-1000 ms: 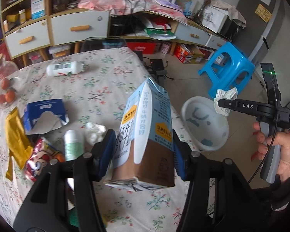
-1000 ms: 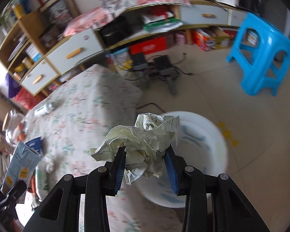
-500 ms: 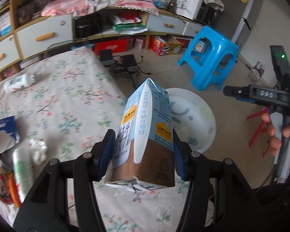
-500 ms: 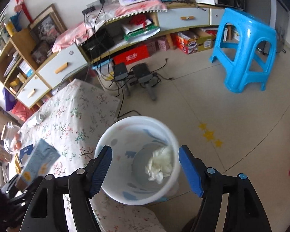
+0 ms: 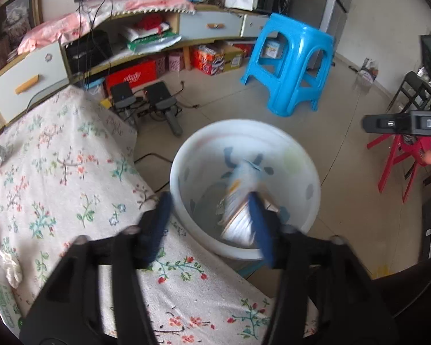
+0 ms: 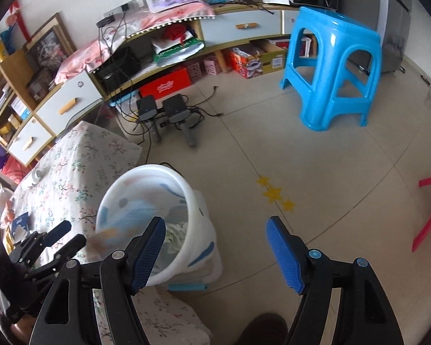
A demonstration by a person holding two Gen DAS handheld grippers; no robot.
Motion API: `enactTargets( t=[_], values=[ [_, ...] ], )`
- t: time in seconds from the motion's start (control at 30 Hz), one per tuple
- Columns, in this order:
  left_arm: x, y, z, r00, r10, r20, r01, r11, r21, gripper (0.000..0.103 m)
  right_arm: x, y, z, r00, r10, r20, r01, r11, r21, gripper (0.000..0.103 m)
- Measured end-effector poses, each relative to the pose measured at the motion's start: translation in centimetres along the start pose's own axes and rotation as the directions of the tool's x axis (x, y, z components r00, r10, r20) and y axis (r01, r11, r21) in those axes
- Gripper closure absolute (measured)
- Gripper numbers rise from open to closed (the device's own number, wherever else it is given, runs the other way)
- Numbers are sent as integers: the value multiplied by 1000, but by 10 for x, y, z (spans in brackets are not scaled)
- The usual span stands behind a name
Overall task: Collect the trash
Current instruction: 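Carry tissue and carton to the white bucket and release both, then move the left gripper back to the table and grasp the red can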
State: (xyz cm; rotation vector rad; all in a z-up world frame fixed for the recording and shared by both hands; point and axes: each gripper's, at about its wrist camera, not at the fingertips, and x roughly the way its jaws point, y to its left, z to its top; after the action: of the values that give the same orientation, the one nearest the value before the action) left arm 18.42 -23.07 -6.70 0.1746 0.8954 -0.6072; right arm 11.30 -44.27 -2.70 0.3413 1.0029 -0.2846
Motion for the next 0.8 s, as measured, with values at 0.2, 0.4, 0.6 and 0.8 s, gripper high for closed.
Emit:
enactTargets(
  t=[0.2, 0.4, 0.6, 0.8],
  values=[
    [3, 9, -4, 999, 16, -51, -19, 998, -66, 23, -1, -4, -2, 1000, -2, -2, 2, 1000, -5, 29],
    [-13, 17, -11, 991, 117, -66, -122, 990, -70, 14, -2, 6, -3, 1000, 0, -3, 0, 1000, -27, 29],
    [-42, 28, -18, 975, 216, -51, -219, 974, -64, 4, -8, 25, -4, 1000, 15, 0, -15, 998, -64, 28],
    [-77, 51, -30, 951, 306, -56, -310, 946, -91, 1, -10, 52, -8, 1000, 23, -10, -24, 995, -93, 22]
  ],
)
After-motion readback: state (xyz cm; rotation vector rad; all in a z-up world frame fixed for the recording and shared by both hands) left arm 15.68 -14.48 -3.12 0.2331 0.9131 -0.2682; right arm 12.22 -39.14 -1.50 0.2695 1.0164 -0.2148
